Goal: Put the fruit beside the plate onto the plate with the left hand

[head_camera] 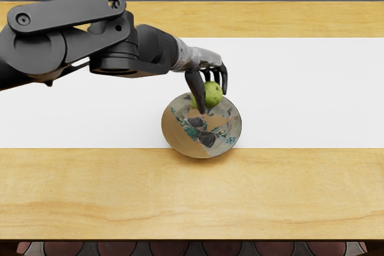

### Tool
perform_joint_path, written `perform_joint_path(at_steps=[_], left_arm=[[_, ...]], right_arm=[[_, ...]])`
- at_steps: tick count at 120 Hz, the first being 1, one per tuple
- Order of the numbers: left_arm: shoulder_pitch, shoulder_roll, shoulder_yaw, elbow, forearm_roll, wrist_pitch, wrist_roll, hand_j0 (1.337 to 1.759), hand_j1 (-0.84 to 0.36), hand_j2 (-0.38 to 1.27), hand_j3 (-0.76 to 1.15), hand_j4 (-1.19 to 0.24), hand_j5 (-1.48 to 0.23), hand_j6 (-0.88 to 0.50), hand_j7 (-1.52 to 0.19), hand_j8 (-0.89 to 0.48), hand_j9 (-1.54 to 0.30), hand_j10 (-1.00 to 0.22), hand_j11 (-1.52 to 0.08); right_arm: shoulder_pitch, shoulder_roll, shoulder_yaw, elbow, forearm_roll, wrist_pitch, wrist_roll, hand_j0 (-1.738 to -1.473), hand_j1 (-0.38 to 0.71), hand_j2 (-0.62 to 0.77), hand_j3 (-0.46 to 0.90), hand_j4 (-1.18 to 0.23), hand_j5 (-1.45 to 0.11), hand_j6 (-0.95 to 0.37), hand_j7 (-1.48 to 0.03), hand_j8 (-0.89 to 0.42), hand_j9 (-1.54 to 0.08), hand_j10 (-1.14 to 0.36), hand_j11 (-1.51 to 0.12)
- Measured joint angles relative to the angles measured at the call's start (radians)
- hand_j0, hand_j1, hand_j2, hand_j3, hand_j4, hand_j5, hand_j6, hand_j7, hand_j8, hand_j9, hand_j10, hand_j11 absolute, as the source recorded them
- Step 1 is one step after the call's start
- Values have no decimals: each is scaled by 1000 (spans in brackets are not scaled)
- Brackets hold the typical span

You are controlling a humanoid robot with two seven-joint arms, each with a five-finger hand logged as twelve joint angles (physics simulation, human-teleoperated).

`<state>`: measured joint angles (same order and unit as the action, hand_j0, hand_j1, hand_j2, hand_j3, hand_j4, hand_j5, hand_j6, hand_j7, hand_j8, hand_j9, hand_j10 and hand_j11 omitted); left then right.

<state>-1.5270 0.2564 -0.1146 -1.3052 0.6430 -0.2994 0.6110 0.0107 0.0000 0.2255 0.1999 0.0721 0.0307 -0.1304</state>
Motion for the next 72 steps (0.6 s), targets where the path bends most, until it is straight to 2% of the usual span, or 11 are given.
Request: perform_joint_path(at_steps=[35,41,56,72], left_arm=[[16,-18,5,35,0,5,0,1646,-337,389,0,-506,-1113,-324,-1103,-355,-1086,-579,-1090],[18,-19,5,36,0,34,0,1648,-305,336,0,-502,-1006,-346,-997,-376,-982,-557,-987],[21,-19,3,37,2,92,0,1653,-131,204,0,-377,-681,-292,-676,-308,-668,-407,-671],[22,-17,2,37,1,110,0,1655,-12,125,0,-289,-475,-246,-473,-254,-469,-305,-470]], right_arm=[[0,0,0,0,0,0,0,-1658,-317,-5,0,-27,-35,-27,-35,-27,-35,-27,-35],[0,0,0,0,0,0,0,-1658,-317,-5,0,-26,-34,-26,-34,-26,-34,-26,-34],[0,0,0,0,0,0,0,-1658,-317,-5,0,-27,-35,-27,-35,-27,-35,-27,-35],[0,0,0,1,0,0,0,-1658,-317,-5,0,-27,-34,-26,-34,-27,-34,-27,-34]])
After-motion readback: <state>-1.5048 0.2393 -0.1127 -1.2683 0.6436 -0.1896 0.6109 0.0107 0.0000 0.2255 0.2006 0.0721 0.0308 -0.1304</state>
